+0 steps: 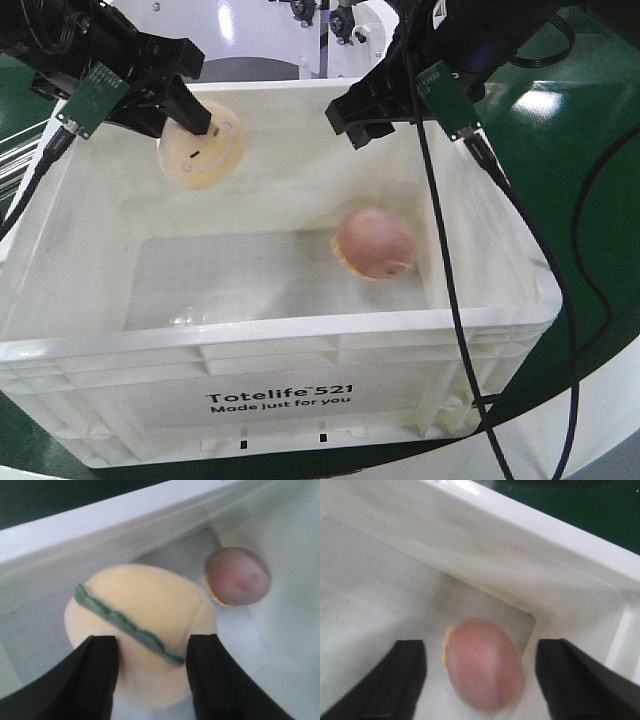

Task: Place moving items into box and shelve
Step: 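Open both grippers to drop the balls into the tote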

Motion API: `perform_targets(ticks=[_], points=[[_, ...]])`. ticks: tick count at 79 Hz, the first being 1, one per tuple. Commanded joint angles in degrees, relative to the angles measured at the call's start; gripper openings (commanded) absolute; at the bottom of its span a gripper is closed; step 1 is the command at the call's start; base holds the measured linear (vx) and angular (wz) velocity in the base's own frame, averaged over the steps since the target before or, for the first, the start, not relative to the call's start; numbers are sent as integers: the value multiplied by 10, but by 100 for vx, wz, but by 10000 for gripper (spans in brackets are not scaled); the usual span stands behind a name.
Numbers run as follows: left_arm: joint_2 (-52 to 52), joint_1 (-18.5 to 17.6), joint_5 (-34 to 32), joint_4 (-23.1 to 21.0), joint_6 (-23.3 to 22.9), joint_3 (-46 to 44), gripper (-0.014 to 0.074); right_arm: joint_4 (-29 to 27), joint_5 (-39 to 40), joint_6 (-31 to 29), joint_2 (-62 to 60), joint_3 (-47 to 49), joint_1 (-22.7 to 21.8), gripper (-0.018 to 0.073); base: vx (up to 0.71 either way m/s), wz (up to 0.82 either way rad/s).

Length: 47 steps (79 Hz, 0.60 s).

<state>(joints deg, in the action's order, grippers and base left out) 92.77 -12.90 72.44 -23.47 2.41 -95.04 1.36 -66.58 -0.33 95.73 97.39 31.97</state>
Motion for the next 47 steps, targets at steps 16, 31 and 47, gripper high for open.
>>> perform_targets(ticks=[16,31,47], points=[[-43,-5,-4,0,-10,-16,568,8,21,10,-43,17,-2,608,0,0],[-116,-5,-4,101,-58,-16,565,62,21,40,-106,17,-2,584,0,0],[-199,-5,-4,170,-102,-16,565,127,-37,87,-148,12,-2,584,0,0]])
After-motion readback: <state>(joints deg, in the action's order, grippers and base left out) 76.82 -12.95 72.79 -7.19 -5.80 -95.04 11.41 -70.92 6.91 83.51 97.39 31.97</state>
